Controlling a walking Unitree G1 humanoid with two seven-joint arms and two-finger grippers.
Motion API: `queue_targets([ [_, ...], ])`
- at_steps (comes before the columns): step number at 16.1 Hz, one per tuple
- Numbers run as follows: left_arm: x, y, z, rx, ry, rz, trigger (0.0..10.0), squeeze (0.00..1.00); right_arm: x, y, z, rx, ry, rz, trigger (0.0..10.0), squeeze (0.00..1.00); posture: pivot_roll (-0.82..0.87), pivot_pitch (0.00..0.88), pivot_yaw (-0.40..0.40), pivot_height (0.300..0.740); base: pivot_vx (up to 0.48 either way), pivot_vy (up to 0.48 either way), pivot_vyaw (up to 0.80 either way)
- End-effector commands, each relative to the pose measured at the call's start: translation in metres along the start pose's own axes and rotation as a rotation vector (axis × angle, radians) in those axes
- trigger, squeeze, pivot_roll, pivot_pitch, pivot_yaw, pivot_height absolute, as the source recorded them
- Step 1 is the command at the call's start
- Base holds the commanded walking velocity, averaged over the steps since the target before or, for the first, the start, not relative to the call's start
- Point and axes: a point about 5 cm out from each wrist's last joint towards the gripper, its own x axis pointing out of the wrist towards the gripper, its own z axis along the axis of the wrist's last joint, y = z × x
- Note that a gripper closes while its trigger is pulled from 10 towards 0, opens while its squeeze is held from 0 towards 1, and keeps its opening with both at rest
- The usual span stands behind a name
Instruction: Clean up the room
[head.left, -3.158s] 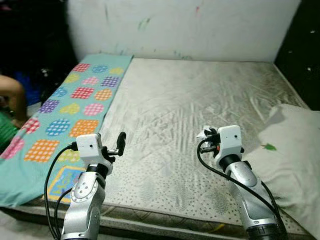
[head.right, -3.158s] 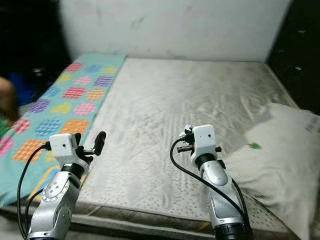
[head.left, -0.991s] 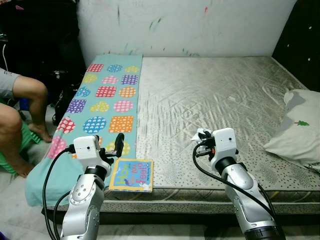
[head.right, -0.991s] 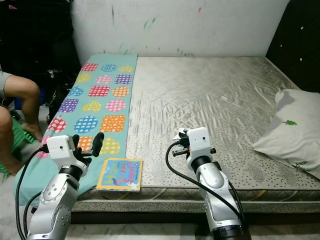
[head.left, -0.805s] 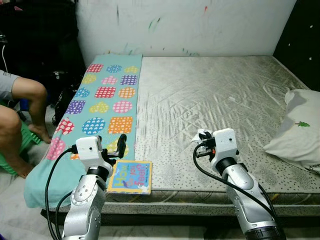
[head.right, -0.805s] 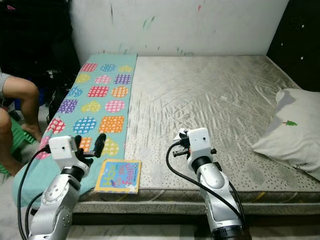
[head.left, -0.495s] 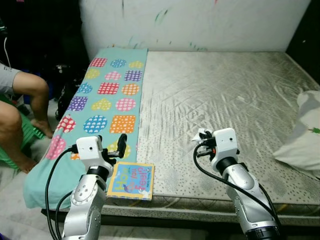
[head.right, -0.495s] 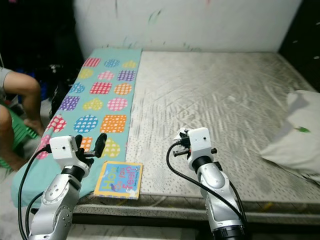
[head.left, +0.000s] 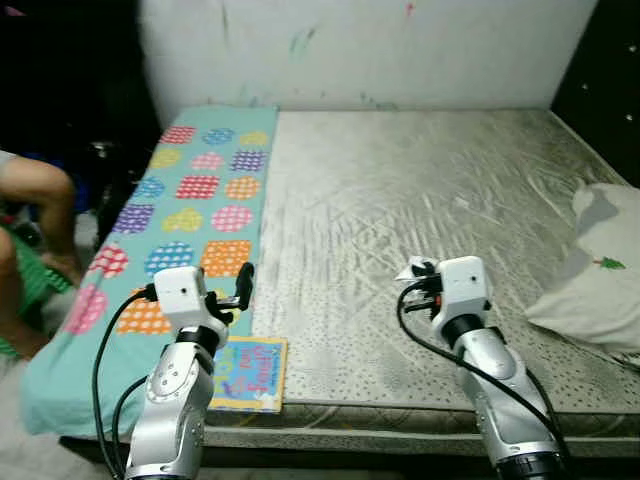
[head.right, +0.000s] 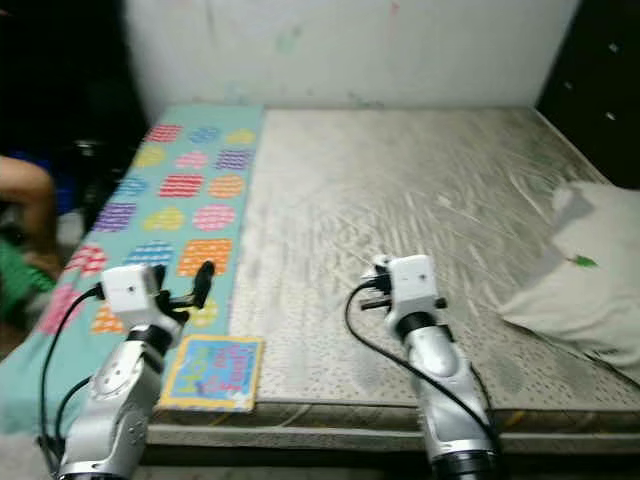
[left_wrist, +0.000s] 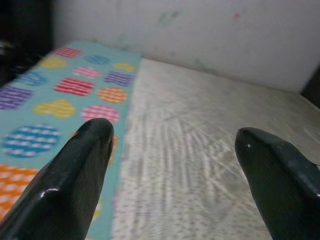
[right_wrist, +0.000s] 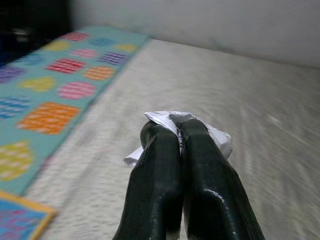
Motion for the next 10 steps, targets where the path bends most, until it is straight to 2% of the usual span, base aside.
queue_targets([
  [1,-0.0006,0.0044,-0.0010,0.002,0.010,0.024,10.0,0.00,0.0024,0.0017,0.0054,-0.008,-0.023,0.006,10.0,0.00,-0.11,0.000,0.033,0.740,0.000,0.000,0.00],
  [4,-0.0003,0.0043,-0.0008,-0.002,0.010,0.024,10.0,0.00,0.0027,0.0013,0.0057,-0.008,-0.025,0.003,10.0,0.00,-0.11,0.000,0.032,0.740,0.000,0.000,0.00],
  [8,-0.0002,0.0036,-0.0012,-0.008,0.011,0.027,10.0,0.00,0.0026,0.0014,0.0053,-0.003,-0.021,0.008,10.0,0.00,-0.12,0.000,0.029,0.740,0.000,0.333,0.00],
  [10,-0.0001,0.0038,-0.0015,-0.009,0.013,0.028,10.0,0.00,0.0028,0.0022,0.0049,0.000,-0.016,0.010,10.0,0.00,-0.12,0.000,0.029,0.740,0.000,0.369,-0.80],
])
